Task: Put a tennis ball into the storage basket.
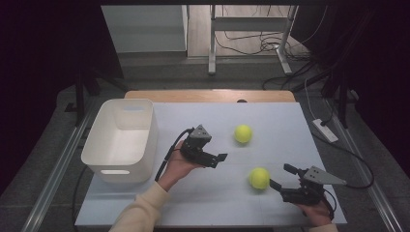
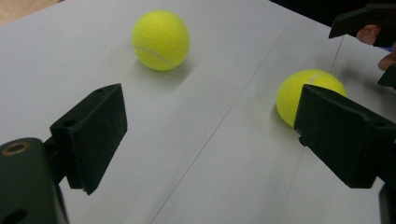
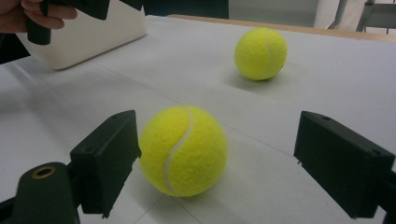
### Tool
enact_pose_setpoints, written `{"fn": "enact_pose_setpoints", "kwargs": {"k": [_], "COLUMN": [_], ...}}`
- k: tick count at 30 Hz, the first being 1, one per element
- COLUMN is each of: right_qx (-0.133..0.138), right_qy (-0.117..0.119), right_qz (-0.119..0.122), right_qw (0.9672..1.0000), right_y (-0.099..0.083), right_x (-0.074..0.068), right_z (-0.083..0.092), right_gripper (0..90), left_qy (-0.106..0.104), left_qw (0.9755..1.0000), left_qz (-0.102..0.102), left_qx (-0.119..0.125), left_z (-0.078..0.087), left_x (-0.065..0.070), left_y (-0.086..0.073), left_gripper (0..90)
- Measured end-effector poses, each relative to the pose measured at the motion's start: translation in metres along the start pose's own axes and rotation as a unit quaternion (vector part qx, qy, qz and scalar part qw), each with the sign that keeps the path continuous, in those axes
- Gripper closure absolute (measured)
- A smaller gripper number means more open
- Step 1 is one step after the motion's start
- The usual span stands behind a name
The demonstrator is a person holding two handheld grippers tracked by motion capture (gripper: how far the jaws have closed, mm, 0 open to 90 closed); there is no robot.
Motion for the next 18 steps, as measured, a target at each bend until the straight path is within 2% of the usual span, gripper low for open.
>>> {"fn": "enact_pose_setpoints", "kwargs": {"k": [10,18], "right_qx": [-0.001,-0.001], "right_qy": [0.001,0.000], "right_qz": [0.001,0.000], "right_qw": [1.0000,1.0000], "right_y": [-0.001,-0.001], "right_x": [0.000,0.001], "right_z": [0.000,0.000], "right_gripper": [14.1,14.1], "left_qy": [0.002,0.004], "left_qw": [1.0000,0.9999], "left_qz": [-0.001,0.006], "left_qx": [-0.006,-0.007], "left_z": [-0.007,-0.013], "left_x": [-0.002,-0.005], "left_y": [0.008,0.012], "left_gripper": [11.0,10.9]}}
Point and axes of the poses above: each handheld gripper's, and its own axes: z roughly backward along the jaws, y roughly out of its top, x roughly to its right, the point moved 6 cm from there along -z, roughly forward along the jaws, and after that the axes turned 6 degrees about -x, right-handed, at the moved point
